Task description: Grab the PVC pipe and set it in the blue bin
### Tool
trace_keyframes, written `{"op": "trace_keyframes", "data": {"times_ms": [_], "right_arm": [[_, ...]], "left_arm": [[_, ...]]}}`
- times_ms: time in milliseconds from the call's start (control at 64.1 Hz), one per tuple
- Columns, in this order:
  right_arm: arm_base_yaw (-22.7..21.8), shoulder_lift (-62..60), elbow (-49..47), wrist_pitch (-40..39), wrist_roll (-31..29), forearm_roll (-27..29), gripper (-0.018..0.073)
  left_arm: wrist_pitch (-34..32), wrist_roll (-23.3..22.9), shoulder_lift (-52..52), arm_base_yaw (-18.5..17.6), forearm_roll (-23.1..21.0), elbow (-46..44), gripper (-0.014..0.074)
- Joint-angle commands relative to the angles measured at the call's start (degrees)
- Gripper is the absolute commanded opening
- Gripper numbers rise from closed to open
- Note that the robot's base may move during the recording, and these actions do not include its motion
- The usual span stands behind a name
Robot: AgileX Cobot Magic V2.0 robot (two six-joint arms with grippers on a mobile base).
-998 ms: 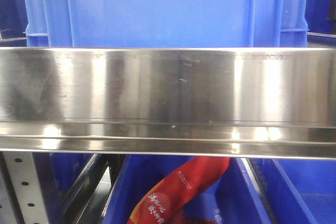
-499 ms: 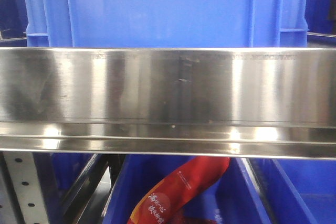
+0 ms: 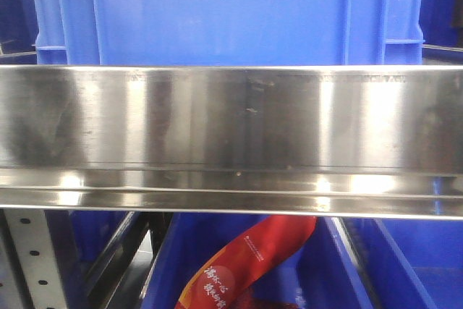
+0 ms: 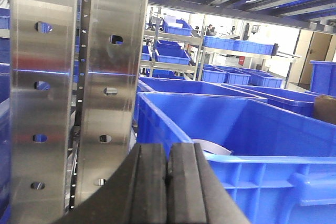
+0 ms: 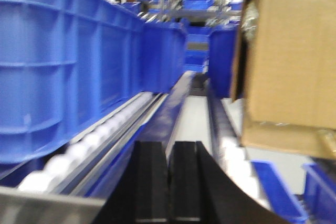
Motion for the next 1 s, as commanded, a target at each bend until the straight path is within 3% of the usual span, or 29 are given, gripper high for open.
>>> {"op": "trace_keyframes", "data": {"times_ms": [0, 983], "right_arm": [[-1.77, -0.3, 0.13, -2.22, 0.0, -0.28, -0.0162], [-2.32, -0.3, 0.13, -0.49, 0.0, -0.28, -0.0162]], "left_arm": [[-0.35, -0.46, -0.26, 0.19, -0.46, 0.11, -0.0111], [-0.48, -0.46, -0.25, 0.19, -0.46, 0.11, -0.0111]]}}
